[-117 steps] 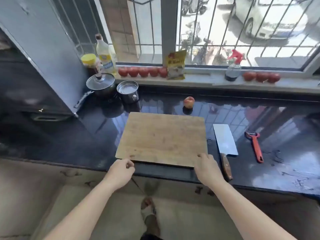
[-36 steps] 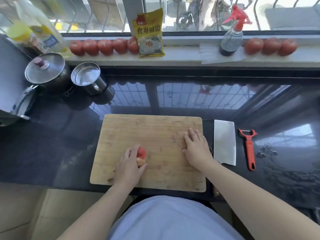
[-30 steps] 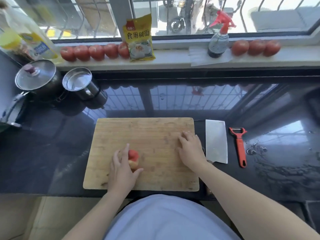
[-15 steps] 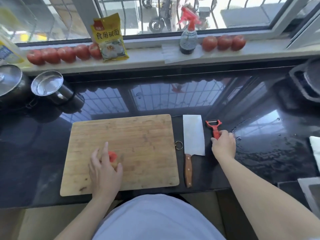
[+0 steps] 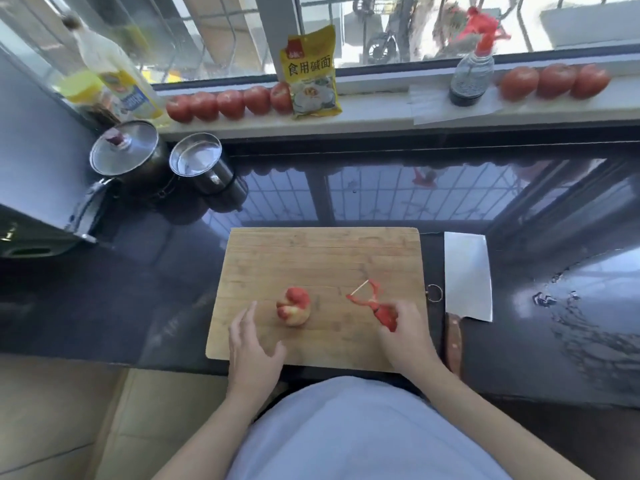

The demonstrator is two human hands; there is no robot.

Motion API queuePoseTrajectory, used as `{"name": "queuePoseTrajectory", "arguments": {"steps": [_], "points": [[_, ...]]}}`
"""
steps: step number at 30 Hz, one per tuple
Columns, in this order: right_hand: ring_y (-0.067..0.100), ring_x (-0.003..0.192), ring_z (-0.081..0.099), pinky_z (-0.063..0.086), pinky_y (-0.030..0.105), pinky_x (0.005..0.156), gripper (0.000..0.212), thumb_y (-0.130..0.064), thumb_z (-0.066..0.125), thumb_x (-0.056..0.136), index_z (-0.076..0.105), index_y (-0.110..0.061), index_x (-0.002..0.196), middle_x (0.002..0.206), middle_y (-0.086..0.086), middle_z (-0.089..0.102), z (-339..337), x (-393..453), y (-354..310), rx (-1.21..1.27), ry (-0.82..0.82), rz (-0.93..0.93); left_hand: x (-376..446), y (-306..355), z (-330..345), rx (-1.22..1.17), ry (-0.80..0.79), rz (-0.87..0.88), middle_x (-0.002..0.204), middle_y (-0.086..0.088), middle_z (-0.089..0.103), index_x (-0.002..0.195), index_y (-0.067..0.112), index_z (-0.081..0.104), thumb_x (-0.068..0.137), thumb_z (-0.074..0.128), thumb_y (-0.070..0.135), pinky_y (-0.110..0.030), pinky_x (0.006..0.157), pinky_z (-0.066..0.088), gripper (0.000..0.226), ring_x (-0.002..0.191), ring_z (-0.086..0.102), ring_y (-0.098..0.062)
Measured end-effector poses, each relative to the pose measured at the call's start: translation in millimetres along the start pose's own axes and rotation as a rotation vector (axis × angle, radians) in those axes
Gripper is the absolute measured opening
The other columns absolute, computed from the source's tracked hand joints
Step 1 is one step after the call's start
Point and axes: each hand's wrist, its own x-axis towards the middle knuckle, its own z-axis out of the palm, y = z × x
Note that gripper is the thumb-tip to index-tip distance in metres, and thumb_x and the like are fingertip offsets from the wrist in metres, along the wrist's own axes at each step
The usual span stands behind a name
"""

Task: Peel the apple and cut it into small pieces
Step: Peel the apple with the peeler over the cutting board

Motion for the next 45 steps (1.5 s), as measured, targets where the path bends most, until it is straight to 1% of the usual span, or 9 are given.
{"name": "queuePoseTrajectory", "arguments": {"steps": [6, 9, 15, 20, 26, 32, 36, 40, 45], "points": [[0.011, 0.087, 0.052, 0.046, 0.034, 0.080, 0.022, -0.052, 0.051, 0.094, 0.060, -0.039, 0.110, 0.093, -0.008, 0.053, 18.5, 7.3, -10.6, -0.182, -0.135, 0.035, 42.7, -6.2, -13.1, 0.077, -0.328, 0.316, 0.160, 0.023, 0.009, 0.157, 0.048, 0.015, 0.087, 0.078, 0.024, -0.028, 0.116, 0.029, 0.097, 0.140, 0.023, 0.002], [0.012, 0.088, 0.053, 0.047, 0.036, 0.084, 0.014, -0.039, 0.052, 0.098, 0.061, -0.032, 0.107, 0.094, -0.009, 0.053, 30.0, 9.0, -30.1, -0.194, -0.109, 0.065, 67.7, -8.8, -9.4, 0.153, -0.462, 0.407, 0.163, 0.021, 0.010, 0.156, 0.049, 0.018, 0.090, 0.077, 0.026, -0.030, 0.118, 0.029, 0.091, 0.144, 0.027, -0.006], [0.019, 0.095, 0.055, 0.042, 0.043, 0.084, 0.016, -0.019, 0.056, 0.090, 0.059, -0.031, 0.100, 0.087, -0.020, 0.053, 59.4, -8.9, -60.5, -0.354, 0.012, 0.085, 117.3, -13.0, -7.2, 0.141, -0.585, 0.551, 0.136, 0.017, 0.046, 0.156, 0.043, 0.027, 0.087, 0.079, 0.038, -0.033, 0.114, 0.032, 0.086, 0.124, 0.036, -0.010], [0.007, 0.080, 0.042, 0.033, 0.037, 0.088, 0.026, -0.038, 0.040, 0.093, 0.042, -0.040, 0.067, 0.072, -0.014, 0.044, 63.1, -28.1, -75.2, -0.305, 0.008, 0.077, 122.1, -5.1, -14.2, -0.036, -0.637, 0.338, 0.126, 0.010, 0.046, 0.140, 0.043, 0.046, 0.071, 0.091, 0.027, -0.031, 0.110, 0.041, 0.084, 0.121, 0.050, -0.011], [0.018, 0.069, 0.044, 0.037, 0.039, 0.080, 0.045, -0.041, 0.039, 0.101, 0.041, -0.027, 0.058, 0.061, -0.013, 0.039, 39.8, -5.4, -67.5, -0.654, 0.349, -0.224, 102.1, 14.7, -39.6, -0.237, -0.739, 0.213, 0.131, 0.009, 0.041, 0.127, 0.044, 0.052, 0.077, 0.084, 0.013, -0.016, 0.094, 0.048, 0.068, 0.115, 0.058, -0.008], [0.021, 0.075, 0.048, 0.036, 0.038, 0.083, 0.036, -0.033, 0.049, 0.101, 0.053, -0.017, 0.069, 0.072, -0.005, 0.052, 18.3, 18.2, -95.6, -0.753, 0.371, -0.700, 81.3, 37.6, -51.0, -0.434, -0.837, 0.084, 0.132, 0.000, 0.060, 0.130, 0.050, 0.051, 0.074, 0.078, 0.007, -0.034, 0.100, 0.055, 0.075, 0.113, 0.066, -0.016], [0.022, 0.070, 0.047, 0.041, 0.041, 0.083, 0.034, -0.031, 0.050, 0.100, 0.053, -0.019, 0.069, 0.067, -0.005, 0.050, 26.7, 18.0, -118.0, -0.726, 0.355, -0.779, 71.4, 49.5, -43.2, -0.829, -0.896, -0.131, 0.125, -0.012, 0.066, 0.135, 0.028, 0.054, 0.083, 0.060, -0.012, -0.046, 0.095, 0.056, 0.066, 0.105, 0.069, -0.024], [0.023, 0.067, 0.049, 0.041, 0.040, 0.081, 0.038, -0.032, 0.049, 0.100, 0.053, -0.019, 0.065, 0.063, -0.004, 0.050, 32.6, 13.8, -125.7, -0.733, 0.436, -0.741, 64.1, 61.0, -34.6, -1.041, -0.812, -0.227, 0.113, -0.007, 0.066, 0.136, 0.016, 0.052, 0.098, 0.058, 0.031, -0.039, 0.074, 0.056, 0.041, 0.096, 0.067, -0.019], [0.023, 0.066, 0.049, 0.041, 0.040, 0.077, 0.039, -0.032, 0.048, 0.100, 0.052, -0.019, 0.063, 0.063, -0.003, 0.052, 37.5, 5.8, -127.6, -0.761, 0.492, -0.720, 55.0, 58.9, -24.1, -0.885, -0.625, -0.083, 0.106, -0.004, 0.070, 0.128, 0.028, 0.056, 0.098, 0.046, 0.051, -0.042, 0.077, 0.055, 0.039, 0.094, 0.068, -0.018]]}}
